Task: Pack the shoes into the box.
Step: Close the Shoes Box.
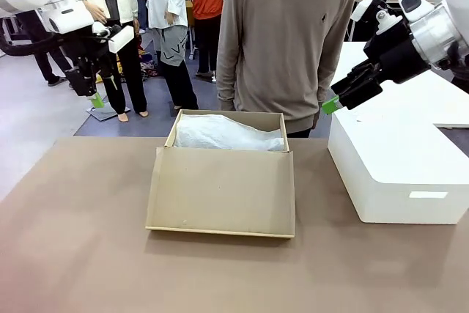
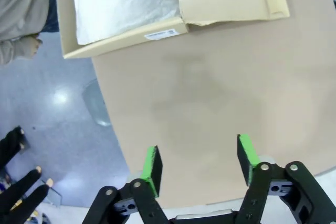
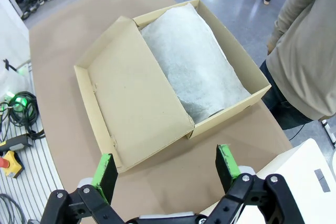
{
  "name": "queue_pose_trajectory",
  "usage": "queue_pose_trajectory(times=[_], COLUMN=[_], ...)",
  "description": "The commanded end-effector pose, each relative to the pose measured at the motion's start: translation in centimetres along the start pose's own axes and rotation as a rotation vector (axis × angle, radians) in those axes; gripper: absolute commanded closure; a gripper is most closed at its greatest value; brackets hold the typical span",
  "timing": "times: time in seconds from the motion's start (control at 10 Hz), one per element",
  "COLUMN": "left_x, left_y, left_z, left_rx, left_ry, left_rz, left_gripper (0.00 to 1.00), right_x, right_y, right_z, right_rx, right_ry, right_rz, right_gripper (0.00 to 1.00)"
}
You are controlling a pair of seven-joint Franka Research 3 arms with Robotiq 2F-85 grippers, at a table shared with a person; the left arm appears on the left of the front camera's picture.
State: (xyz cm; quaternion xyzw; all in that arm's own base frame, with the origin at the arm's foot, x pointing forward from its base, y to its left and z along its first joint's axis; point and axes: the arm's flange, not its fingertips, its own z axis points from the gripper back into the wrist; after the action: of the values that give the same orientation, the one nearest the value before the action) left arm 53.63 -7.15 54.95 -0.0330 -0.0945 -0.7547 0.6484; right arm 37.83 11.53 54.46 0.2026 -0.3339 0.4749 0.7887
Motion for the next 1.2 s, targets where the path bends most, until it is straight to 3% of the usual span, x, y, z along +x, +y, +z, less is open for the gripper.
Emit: queue_pose_trajectory(times=[0.0,0.1,0.2,0.4,0.8,1.0,1.1], left_x=[-0.2,-0.1,-0.1,-0.1,-0.2,-0.4,-0.2], left_y=[-0.5,-0.5,-0.6,-0.7,-0.5,-0.2,-0.9], left_z=[0.0,0.0,0.0,0.0,0.0,0.9,-0.4], left_rx=[-0.04,-0.043,-0.057,-0.084,-0.104,-0.059,-0.091], left_ry=[-0.005,-0.003,0.017,0.061,0.043,0.072,0.043], left_rz=[0.044,0.05,0.074,0.127,0.17,0.208,0.148], left_gripper=[0.77,0.96,1.0,1.0,1.0,1.0,1.0], right_x=[0.1,0.1,0.1,0.1,0.1,0.1,0.1], right_y=[-0.2,-0.2,-0.2,-0.2,-0.2,-0.2,-0.2], right_z=[-0.1,-0.1,-0.1,-0.1,-0.1,-0.1,-0.1], right_rx=[0.013,0.013,0.013,0.013,0.013,0.013,0.013], right_ry=[-0.026,-0.026,-0.026,-0.026,-0.026,-0.026,-0.026], right_rz=[0.008,0.008,0.008,0.008,0.008,0.008,0.008], right_gripper=[0.0,0.0,0.0,0.0,0.0,0.0,0.0])
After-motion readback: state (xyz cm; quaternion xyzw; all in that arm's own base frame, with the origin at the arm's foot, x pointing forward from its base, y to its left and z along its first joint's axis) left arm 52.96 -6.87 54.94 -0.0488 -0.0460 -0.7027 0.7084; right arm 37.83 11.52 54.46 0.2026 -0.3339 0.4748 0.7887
